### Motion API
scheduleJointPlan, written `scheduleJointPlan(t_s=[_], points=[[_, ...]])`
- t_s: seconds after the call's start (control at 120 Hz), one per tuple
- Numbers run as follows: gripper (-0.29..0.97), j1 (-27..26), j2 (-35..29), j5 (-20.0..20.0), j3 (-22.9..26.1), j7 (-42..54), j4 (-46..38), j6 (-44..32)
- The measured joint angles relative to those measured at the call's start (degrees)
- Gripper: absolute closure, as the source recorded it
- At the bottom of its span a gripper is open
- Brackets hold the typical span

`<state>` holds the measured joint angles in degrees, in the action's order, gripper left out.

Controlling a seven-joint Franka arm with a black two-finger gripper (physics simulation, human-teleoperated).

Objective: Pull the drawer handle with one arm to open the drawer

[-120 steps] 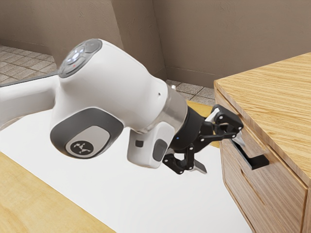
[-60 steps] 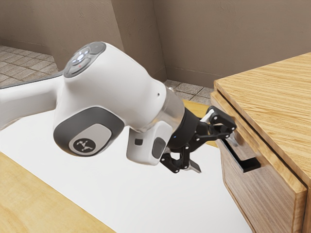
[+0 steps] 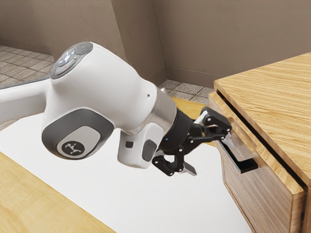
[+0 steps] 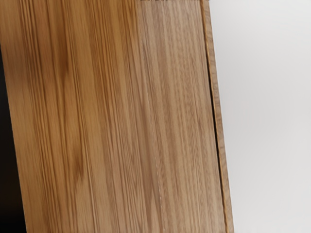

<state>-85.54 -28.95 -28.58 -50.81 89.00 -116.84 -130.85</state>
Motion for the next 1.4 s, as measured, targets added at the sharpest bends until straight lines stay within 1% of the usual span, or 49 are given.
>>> scheduleJointPlan(t_s=[0.05, 0.142, 0.242, 0.333, 0.467, 0.667, 0.783, 0.875, 0.992, 1.175, 1.4], points=[[0.00, 0.98, -0.44, 0.01, 0.64, 0.01, -0.56, 0.02], [0.03, 4.92, -1.75, 0.09, 3.94, 0.03, -2.24, 0.07], [0.02, 9.45, -2.92, 0.33, 8.22, 0.04, -4.23, 0.15], [0.03, 11.64, -3.78, 0.68, 10.48, 0.04, -5.64, 0.18], [0.02, 12.41, -5.25, 1.08, 11.33, 0.04, -7.14, 0.20], [0.01, 15.40, -7.75, 1.12, 13.42, 0.03, -9.84, 0.21], [0.01, 17.82, -9.28, 1.18, 15.63, 0.03, -11.53, 0.23], [0.02, 19.11, -10.75, 1.08, 16.04, 0.04, -12.81, 0.23], [0.00, 19.87, -11.76, 1.14, 16.18, 0.04, -13.89, 0.27], [0.01, 22.61, -14.36, 1.20, 18.24, 0.06, -15.99, 0.49], [0.01, 23.67, -15.76, 1.23, 18.94, 0.07, -17.60, 0.66]])
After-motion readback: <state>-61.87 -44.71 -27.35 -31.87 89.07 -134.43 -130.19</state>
